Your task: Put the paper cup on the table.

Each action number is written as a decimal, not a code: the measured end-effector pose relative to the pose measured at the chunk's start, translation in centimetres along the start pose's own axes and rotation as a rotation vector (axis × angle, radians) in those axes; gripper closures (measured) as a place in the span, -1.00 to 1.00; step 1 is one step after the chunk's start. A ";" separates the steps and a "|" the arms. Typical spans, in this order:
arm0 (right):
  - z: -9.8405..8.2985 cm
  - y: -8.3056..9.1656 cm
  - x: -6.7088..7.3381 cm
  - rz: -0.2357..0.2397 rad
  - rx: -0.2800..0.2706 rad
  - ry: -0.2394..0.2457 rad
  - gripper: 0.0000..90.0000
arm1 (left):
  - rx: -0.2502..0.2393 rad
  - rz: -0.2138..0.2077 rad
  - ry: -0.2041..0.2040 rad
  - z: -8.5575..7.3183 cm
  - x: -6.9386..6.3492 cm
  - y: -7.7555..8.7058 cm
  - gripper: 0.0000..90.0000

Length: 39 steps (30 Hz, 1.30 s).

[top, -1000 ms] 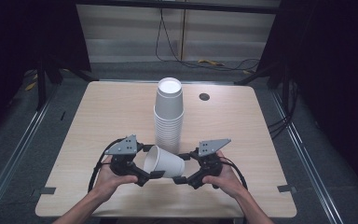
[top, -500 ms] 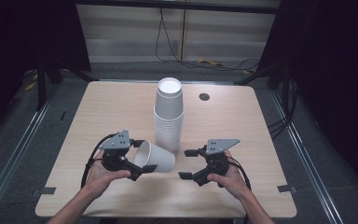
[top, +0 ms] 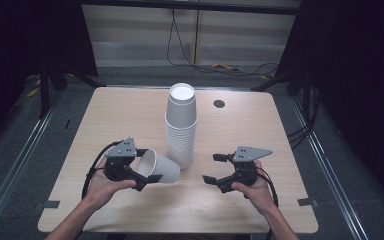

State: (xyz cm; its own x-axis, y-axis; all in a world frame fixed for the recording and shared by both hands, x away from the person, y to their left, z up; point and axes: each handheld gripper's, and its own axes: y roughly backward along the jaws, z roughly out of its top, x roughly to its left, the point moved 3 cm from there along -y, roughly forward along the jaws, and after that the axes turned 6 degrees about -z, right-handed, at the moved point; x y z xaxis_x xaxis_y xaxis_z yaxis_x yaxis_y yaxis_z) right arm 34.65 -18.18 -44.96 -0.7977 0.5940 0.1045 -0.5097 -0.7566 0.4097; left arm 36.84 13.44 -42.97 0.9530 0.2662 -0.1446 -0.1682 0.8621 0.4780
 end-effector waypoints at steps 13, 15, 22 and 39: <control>-1.5 0.6 -0.1 -0.118 0.013 -0.036 -0.70 | 0.011 0.149 0.049 -0.2 2.9 3.0 -0.81; -1.5 0.7 -0.2 -0.126 0.009 -0.040 -0.70 | 0.026 0.169 0.060 -0.3 3.2 3.1 -0.81; -1.8 0.7 -0.8 -0.124 0.015 -0.045 -0.69 | 0.103 0.248 0.090 0.0 4.1 3.1 -0.83; -2.2 0.4 -1.1 -0.124 0.041 -0.047 -0.69 | 0.227 0.332 0.176 -0.2 7.3 2.3 -0.84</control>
State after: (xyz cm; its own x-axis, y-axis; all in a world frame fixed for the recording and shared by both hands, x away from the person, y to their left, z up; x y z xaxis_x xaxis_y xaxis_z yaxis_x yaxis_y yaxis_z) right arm 34.60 -19.76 -46.91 -0.7132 0.6949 0.0924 -0.5890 -0.6654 0.4587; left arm 43.40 17.42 -43.12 0.7956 0.5996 -0.0870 -0.3801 0.6057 0.6991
